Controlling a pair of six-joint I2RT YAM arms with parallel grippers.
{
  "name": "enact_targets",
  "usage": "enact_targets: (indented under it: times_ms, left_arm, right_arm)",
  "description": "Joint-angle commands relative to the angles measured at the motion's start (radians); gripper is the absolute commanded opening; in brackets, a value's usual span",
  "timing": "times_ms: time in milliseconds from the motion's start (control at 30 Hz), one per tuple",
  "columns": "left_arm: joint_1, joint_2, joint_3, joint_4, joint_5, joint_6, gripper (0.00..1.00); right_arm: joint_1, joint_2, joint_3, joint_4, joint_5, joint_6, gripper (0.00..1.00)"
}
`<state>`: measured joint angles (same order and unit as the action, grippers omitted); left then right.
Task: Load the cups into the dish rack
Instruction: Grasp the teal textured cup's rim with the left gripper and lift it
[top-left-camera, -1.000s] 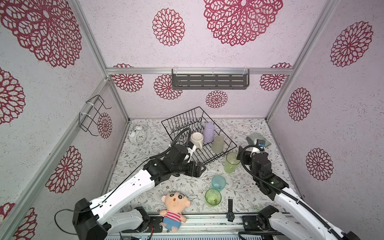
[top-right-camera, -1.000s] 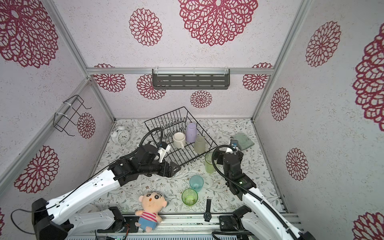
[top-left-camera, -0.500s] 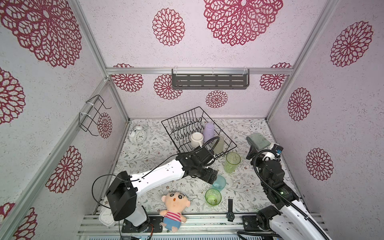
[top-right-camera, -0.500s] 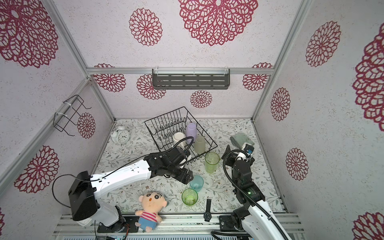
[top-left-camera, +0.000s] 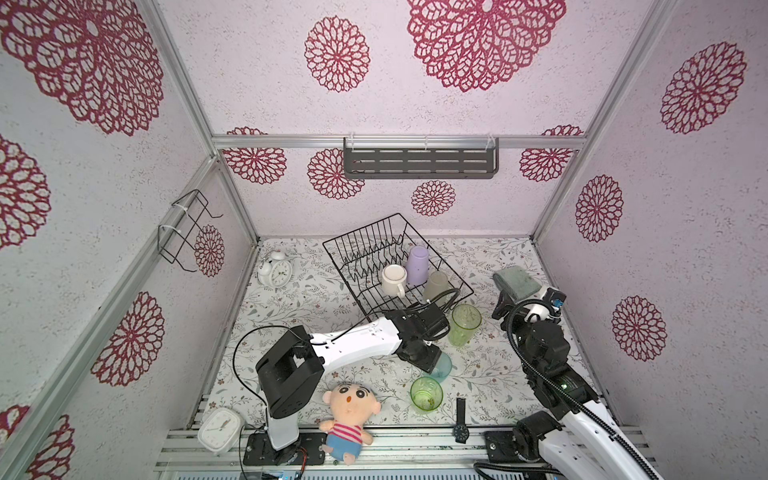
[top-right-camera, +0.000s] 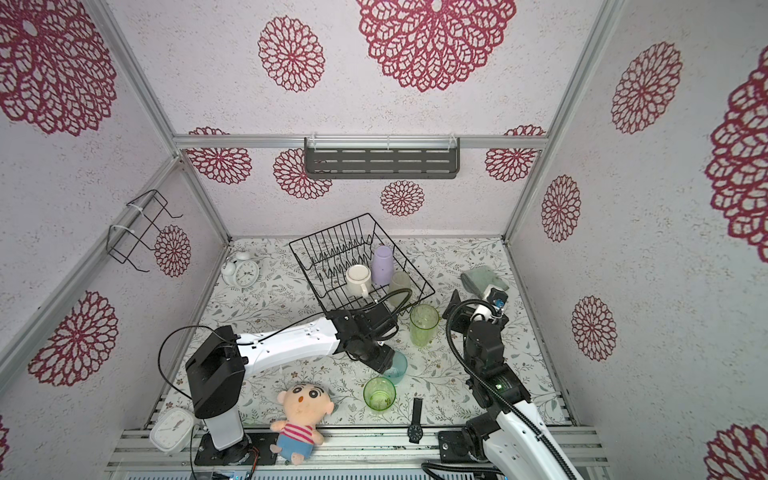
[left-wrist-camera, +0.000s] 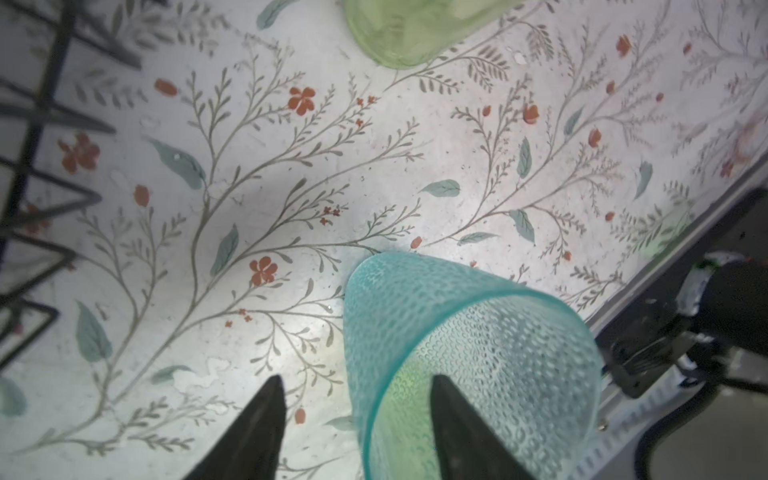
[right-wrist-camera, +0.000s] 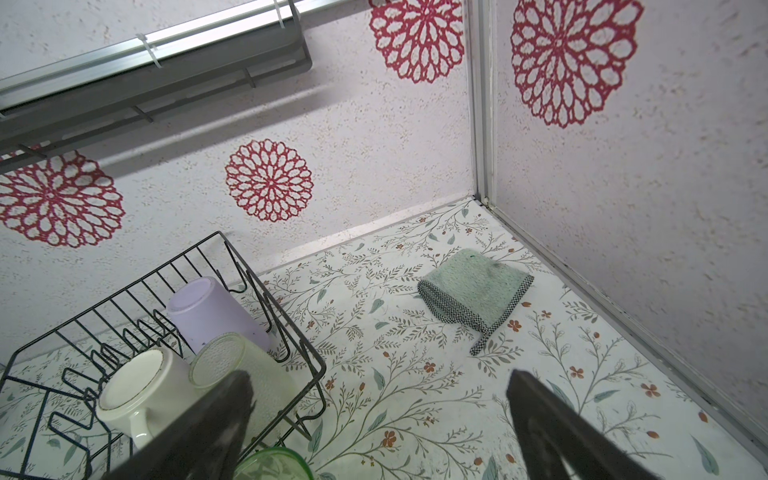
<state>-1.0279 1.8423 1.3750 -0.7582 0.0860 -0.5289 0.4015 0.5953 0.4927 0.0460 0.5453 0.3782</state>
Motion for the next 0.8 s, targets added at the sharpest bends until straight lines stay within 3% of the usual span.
enact_targets:
  times_ms: [0, 133, 233, 367, 767]
  left_arm:
    - [-0.003, 0.011, 0.026, -0.023, -0.020, 0.021, 0.38]
    - [-0.003, 0.008, 0.019, -0.033, -0.048, 0.027, 0.10]
    - [-0.001, 0.017, 0.046, -0.076, -0.116, 0.023, 0.00]
    - [-0.001, 0.019, 0.099, -0.132, -0.174, 0.019, 0.00]
    - [0.089, -0.274, 0.019, 0.005, -0.092, -0.024, 0.00]
  right_arm:
    - [-0.004, 0.010, -0.002, 0.049, 0.000, 0.008, 0.99]
    - [-0.004, 0.039, 0.001, 0.063, -0.035, 0.044, 0.99]
    - [-0.003, 0.053, -0.002, 0.068, -0.051, 0.059, 0.99]
    - [-0.004, 0.064, -0.002, 0.073, -0.051, 0.069, 0.99]
    - [-0.004, 0.063, 0.015, 0.077, -0.107, 0.107, 0.99]
